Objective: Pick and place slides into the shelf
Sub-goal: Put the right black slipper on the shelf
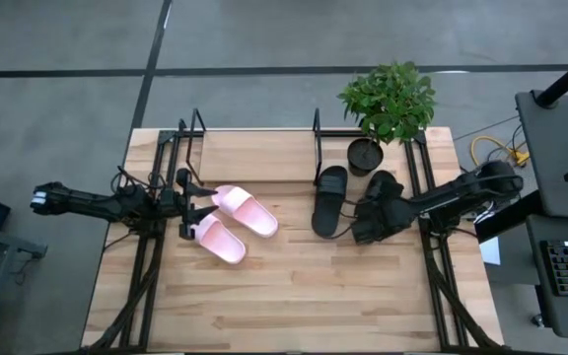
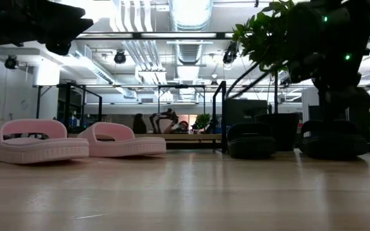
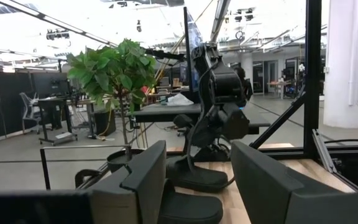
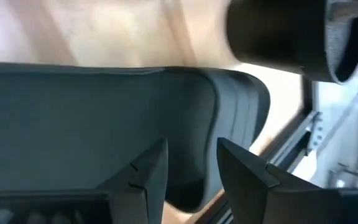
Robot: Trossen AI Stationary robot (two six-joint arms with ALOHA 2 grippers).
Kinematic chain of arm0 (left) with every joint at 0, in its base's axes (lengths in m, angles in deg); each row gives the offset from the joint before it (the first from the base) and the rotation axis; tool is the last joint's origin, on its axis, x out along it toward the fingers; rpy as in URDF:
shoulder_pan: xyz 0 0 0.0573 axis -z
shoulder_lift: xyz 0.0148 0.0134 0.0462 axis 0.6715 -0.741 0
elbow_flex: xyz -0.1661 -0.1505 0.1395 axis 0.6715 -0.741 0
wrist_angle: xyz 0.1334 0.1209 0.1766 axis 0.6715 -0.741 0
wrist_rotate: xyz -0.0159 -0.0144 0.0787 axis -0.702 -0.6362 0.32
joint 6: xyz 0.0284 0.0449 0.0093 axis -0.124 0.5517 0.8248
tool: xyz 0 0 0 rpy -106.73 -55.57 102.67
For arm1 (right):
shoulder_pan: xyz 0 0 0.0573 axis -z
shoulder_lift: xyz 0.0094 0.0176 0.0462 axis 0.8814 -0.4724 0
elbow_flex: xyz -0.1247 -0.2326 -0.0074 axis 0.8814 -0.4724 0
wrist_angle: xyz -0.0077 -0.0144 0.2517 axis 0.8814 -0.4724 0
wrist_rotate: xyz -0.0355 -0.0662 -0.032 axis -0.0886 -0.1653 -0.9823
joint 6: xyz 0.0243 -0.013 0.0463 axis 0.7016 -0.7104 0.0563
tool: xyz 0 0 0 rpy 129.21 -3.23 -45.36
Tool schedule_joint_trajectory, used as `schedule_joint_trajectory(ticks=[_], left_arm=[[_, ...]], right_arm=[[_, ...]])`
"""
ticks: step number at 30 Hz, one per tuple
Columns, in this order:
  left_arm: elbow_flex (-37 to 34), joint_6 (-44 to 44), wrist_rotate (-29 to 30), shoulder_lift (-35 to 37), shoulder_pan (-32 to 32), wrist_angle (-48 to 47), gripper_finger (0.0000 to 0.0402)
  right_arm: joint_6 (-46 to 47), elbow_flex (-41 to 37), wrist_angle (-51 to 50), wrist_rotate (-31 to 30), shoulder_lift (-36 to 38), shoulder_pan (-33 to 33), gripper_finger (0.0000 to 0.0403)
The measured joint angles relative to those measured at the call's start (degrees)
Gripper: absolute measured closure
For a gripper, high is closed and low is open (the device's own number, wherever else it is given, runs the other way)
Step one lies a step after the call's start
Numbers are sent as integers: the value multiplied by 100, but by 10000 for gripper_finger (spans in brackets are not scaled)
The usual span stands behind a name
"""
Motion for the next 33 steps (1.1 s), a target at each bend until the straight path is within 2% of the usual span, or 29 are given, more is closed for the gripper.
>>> schedule_joint_trajectory(ticks=[20,27,30,33], left_arm=[[0,-2,0,-11,0,17,235],[-4,-4,-2,-1,0,20,235],[-4,-4,-1,4,0,26,235],[-7,-4,-2,2,1,28,235]], right_arm=[[545,-409,41,-738,-573,19,273],[685,-486,107,-745,-725,129,276],[753,-488,125,-674,-807,223,302],[904,-511,132,-702,-866,285,358]])
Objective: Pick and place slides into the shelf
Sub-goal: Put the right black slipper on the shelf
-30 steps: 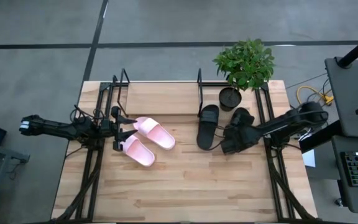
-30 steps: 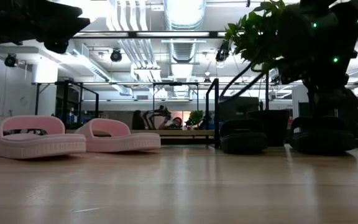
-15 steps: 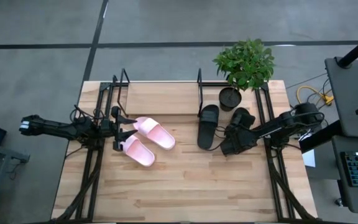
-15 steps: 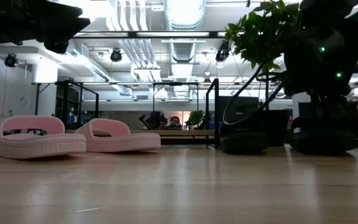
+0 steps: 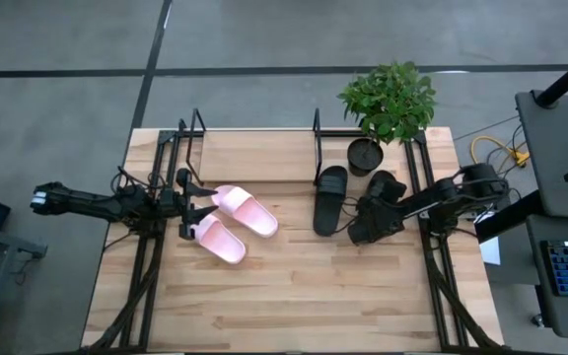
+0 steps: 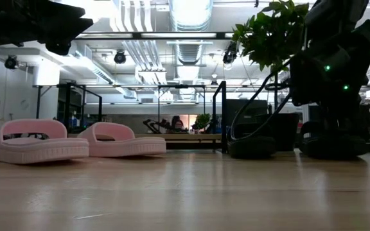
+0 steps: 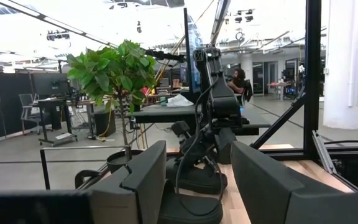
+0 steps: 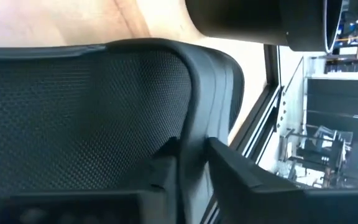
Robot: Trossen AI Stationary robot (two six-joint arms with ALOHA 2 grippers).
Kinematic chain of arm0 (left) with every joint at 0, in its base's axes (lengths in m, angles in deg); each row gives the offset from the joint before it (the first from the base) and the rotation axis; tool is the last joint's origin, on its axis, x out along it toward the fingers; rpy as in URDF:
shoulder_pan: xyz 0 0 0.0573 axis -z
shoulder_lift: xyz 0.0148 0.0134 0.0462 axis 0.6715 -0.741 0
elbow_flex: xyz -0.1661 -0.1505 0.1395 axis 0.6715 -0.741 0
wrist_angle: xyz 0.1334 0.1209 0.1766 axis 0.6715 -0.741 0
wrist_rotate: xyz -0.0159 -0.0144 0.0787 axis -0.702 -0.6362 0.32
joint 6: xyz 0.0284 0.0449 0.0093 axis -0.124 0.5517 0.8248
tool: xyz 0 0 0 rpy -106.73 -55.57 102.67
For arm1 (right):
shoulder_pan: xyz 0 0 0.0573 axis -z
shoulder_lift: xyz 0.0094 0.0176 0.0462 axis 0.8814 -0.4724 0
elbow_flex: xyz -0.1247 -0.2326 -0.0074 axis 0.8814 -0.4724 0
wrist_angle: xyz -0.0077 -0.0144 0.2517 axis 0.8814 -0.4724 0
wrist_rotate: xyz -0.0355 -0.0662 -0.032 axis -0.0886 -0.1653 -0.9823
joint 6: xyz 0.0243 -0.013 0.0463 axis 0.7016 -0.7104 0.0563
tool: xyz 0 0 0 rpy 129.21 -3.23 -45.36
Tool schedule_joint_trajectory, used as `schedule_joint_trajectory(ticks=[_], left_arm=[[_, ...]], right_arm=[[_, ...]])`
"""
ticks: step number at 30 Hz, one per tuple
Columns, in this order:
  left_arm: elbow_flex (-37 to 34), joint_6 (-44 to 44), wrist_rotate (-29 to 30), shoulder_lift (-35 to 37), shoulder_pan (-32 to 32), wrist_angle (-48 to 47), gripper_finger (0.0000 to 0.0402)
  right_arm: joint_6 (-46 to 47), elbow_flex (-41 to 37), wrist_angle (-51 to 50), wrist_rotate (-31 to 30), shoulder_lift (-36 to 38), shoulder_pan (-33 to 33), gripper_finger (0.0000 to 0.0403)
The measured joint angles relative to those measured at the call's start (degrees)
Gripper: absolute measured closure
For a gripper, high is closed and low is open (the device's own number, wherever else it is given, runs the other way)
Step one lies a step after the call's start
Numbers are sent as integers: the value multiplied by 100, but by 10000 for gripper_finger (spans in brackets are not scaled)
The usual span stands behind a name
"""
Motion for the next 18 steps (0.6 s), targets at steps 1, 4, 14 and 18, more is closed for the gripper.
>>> schedule_joint_trajectory(ticks=[1,4,14,18], left_arm=[[0,0,2,-5,-1,0,235],[0,0,2,-5,-1,0,235],[-2,0,1,-2,-1,2,235],[-2,0,0,-4,-1,15,235]], right_arm=[[38,-4,-19,-43,-2,8,376],[75,-5,-8,-99,35,14,388],[131,64,25,29,772,-51,393],[98,123,45,21,1283,-164,393]])
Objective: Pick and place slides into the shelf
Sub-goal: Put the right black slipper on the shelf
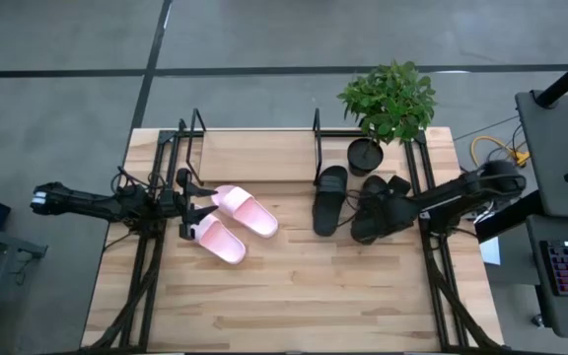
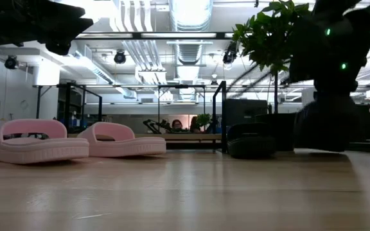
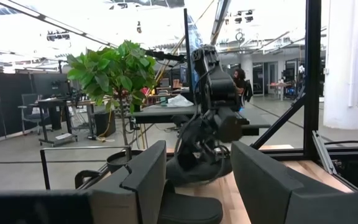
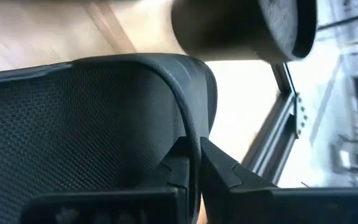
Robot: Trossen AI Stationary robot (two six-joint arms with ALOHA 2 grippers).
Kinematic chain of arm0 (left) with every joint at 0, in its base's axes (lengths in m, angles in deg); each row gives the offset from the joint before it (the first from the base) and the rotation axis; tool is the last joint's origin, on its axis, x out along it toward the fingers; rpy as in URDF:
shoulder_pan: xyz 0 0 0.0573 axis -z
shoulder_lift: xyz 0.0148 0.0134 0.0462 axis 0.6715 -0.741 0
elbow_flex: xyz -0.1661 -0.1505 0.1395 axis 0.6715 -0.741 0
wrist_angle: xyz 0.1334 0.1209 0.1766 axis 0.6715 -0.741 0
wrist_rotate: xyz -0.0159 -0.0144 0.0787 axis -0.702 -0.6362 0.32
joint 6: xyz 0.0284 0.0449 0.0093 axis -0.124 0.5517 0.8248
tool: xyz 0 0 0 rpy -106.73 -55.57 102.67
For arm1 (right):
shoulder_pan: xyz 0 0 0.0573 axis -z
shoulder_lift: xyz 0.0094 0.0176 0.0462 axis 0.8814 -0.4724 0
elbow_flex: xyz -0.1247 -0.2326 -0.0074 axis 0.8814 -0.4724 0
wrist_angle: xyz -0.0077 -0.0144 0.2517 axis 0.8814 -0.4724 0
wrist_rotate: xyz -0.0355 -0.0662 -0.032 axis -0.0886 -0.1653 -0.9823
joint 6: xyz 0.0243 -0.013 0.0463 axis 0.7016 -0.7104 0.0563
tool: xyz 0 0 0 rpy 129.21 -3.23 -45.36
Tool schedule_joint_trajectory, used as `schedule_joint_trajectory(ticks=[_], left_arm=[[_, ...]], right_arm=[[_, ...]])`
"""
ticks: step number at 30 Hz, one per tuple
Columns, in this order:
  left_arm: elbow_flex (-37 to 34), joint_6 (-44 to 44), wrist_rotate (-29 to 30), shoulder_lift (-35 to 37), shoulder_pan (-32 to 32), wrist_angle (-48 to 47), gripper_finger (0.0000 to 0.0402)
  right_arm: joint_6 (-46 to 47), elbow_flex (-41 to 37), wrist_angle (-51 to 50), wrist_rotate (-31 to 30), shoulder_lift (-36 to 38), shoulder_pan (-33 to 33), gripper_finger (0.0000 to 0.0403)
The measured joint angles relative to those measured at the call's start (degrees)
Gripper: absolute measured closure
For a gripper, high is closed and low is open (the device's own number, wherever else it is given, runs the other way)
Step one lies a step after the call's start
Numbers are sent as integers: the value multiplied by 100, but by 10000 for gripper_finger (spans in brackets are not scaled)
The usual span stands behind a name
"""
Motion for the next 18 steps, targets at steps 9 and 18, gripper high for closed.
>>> schedule_joint_trajectory(ticks=[9,18], left_arm=[[0,13,0,1,0,21,235],[0,7,0,-12,0,15,235]], right_arm=[[-22,273,31,-17,1333,-530,394],[-734,663,1194,-344,2206,-1252,394]])
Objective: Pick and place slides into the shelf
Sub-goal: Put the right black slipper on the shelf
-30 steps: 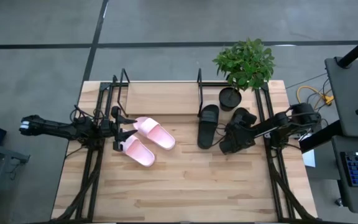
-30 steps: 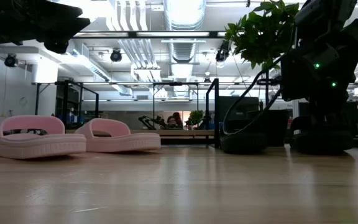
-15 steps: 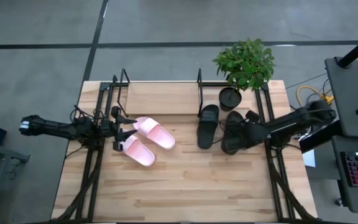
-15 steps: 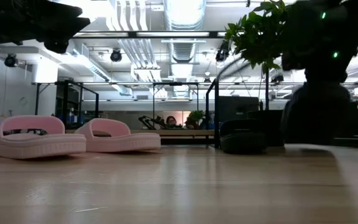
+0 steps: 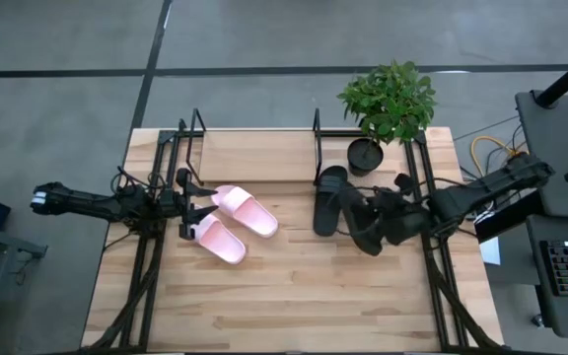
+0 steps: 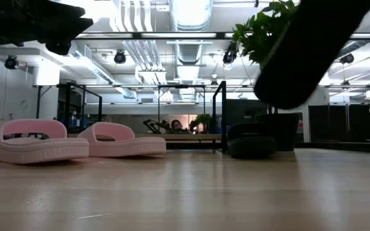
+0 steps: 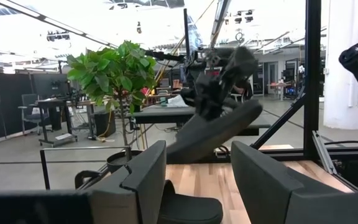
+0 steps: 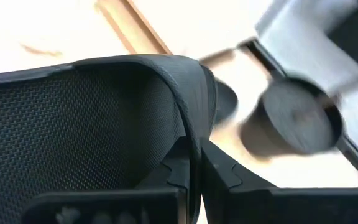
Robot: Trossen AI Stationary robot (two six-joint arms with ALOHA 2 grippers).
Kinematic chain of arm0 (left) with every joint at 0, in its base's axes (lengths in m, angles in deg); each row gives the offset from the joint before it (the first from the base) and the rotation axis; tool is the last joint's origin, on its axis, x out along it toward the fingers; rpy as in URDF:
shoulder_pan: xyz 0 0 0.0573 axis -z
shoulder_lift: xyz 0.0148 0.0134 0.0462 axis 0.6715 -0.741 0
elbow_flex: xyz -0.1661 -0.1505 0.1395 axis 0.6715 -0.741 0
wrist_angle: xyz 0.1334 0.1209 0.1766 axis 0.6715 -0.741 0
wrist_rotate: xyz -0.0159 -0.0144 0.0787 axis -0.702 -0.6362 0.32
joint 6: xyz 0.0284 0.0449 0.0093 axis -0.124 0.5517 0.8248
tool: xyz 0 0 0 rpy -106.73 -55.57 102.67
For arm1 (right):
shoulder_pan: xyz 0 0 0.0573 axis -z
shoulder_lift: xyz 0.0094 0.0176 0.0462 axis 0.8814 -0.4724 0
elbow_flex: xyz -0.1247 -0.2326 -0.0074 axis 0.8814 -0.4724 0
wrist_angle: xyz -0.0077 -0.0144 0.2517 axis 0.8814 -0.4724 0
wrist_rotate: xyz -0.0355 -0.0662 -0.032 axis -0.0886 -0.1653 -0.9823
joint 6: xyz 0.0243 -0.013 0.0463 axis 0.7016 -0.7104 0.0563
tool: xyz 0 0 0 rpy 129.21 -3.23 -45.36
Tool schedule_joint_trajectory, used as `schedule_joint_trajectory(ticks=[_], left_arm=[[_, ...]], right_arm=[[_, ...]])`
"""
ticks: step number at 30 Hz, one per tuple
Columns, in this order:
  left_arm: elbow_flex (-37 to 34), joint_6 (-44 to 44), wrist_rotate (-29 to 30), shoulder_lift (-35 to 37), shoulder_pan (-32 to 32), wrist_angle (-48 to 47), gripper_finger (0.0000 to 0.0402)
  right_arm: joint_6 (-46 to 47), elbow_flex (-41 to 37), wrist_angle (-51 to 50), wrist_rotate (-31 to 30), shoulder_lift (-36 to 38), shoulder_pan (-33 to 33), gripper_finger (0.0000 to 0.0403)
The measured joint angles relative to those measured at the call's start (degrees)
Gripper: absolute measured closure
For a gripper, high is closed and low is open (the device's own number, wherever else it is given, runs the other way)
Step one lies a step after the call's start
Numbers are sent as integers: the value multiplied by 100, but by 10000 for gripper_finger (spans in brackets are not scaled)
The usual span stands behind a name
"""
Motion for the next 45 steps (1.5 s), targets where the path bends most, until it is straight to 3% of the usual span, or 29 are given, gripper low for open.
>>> schedule_joint_trajectory(ticks=[9,12,20,28,33,39,45], left_arm=[[-7,-35,-23,-16,0,-1,235],[-7,-44,-91,-75,0,0,235],[-13,-42,-1145,-425,7,523,235],[9,159,-1162,-972,0,1149,235],[95,470,-1572,-1557,1,1736,235],[457,737,-1622,-2368,0,1784,233],[1042,877,-1714,-3169,0,1807,181]], right_arm=[[-2469,-313,3344,-274,193,-274,394],[-3306,-527,4600,15,63,-268,394],[-5089,-942,7344,931,-622,-268,394],[-5253,-960,7981,1284,-1220,-257,394],[-5291,-956,8164,1539,-1379,-185,394],[-5399,-925,8267,1556,-1393,-180,394],[-5375,-922,8259,1905,-1396,-144,394]])
